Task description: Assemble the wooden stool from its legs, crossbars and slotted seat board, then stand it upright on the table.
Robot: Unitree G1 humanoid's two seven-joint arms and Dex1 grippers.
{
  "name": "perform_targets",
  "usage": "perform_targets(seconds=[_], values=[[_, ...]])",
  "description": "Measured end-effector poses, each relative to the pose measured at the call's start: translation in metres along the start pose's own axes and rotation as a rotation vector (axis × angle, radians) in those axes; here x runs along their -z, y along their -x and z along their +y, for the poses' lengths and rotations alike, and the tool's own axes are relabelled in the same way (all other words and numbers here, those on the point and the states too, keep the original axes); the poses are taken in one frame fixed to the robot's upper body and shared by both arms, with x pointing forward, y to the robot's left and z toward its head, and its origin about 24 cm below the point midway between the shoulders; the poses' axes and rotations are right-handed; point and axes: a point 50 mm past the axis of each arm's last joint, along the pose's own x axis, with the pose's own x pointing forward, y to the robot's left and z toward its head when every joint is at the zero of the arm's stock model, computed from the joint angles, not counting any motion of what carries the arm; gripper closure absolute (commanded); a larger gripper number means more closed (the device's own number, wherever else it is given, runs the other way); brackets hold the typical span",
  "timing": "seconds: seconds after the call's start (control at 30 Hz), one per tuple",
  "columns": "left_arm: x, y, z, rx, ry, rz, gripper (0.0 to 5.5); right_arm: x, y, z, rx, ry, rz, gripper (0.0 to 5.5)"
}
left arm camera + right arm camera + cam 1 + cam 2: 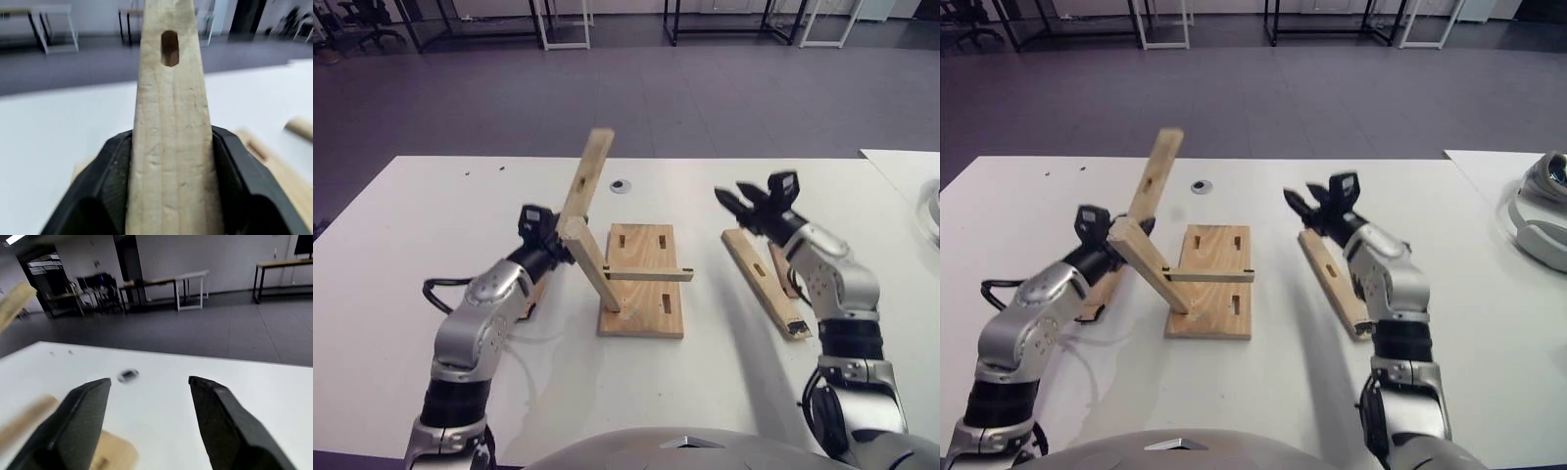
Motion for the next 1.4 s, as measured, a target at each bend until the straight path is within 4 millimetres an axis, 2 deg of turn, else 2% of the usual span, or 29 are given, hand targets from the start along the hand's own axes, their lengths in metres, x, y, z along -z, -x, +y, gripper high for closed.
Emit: perform_targets(seconds=[0.07,0.13,0.2,0.27,0.33,0.47,0.67,0.73,0.77,0.83,0.93,0.97,1.03,1.07,1.13,1.2,1.3,1.4], values=[[-0.032,-0.014,0.009,0.136,-0.114,-0.103,3.43,-0.044,-0.031,0.037,-0.248,-0.143,-0.153,2.51],[-0.047,-0.022,0.009,0.222,-0.158,-0.167,3.43,-0.056,-0.047,0.058,-0.357,-0.253,-0.193,2.51],[-0.054,-0.027,0.006,0.268,-0.18,-0.197,3.43,-0.06,-0.055,0.067,-0.398,-0.325,-0.21,2.51],[-0.059,-0.035,-0.012,0.381,-0.199,-0.239,3.43,-0.063,-0.067,0.077,-0.424,-0.438,-0.225,2.51],[-0.056,-0.037,-0.018,0.414,-0.199,-0.23,3.43,-0.065,-0.068,0.076,-0.418,-0.478,-0.234,2.51],[-0.052,-0.038,-0.023,0.442,-0.245,-0.221,3.43,-0.062,-0.069,0.077,-0.407,-0.519,-0.213,3.2],[-0.052,-0.039,-0.019,0.413,-0.319,-0.227,3.43,-0.063,-0.065,0.077,-0.324,-0.499,-0.179,4.32],[-0.051,-0.039,-0.018,0.409,-0.336,-0.226,3.43,-0.062,-0.064,0.076,-0.309,-0.525,-0.178,4.4],[-0.051,-0.039,-0.018,0.408,-0.346,-0.225,3.06,-0.061,-0.064,0.076,-0.307,-0.536,-0.179,4.43],[-0.051,-0.039,-0.018,0.41,-0.348,-0.224,2.77,-0.058,-0.061,0.073,-0.298,-0.546,-0.181,4.5],[-0.05,-0.039,-0.019,0.417,-0.343,-0.22,2.2,-0.054,-0.05,0.07,-0.292,-0.542,-0.202,4.5],[-0.049,-0.039,-0.019,0.417,-0.334,-0.216,1.99,-0.052,-0.041,0.06,-0.233,-0.547,-0.233,4.5],[-0.042,-0.029,-0.013,0.366,-0.319,-0.199,1.61,-0.037,-0.002,0.028,-0.038,-0.54,-0.275,4.5],[-0.03,-0.016,-0.005,0.321,-0.306,-0.157,1.36,-0.023,0.029,0.015,0.083,-0.558,-0.287,4.5],[-0.011,0.012,0.01,0.217,-0.275,-0.076,1.04,0.001,0.075,0.014,0.221,-0.575,-0.248,4.5],[-0.01,0.033,0.014,0.111,-0.224,-0.081,1.02,0.019,0.104,0.022,0.307,-0.616,-0.182,4.5],[-0.02,0.036,0.008,0.027,-0.168,-0.163,1.02,0.033,0.126,0.026,0.398,-0.669,-0.094,4.5],[-0.023,0.033,0.003,-0.001,-0.125,-0.19,1.02,0.037,0.126,0.024,0.451,-0.69,-0.083,4.5]])
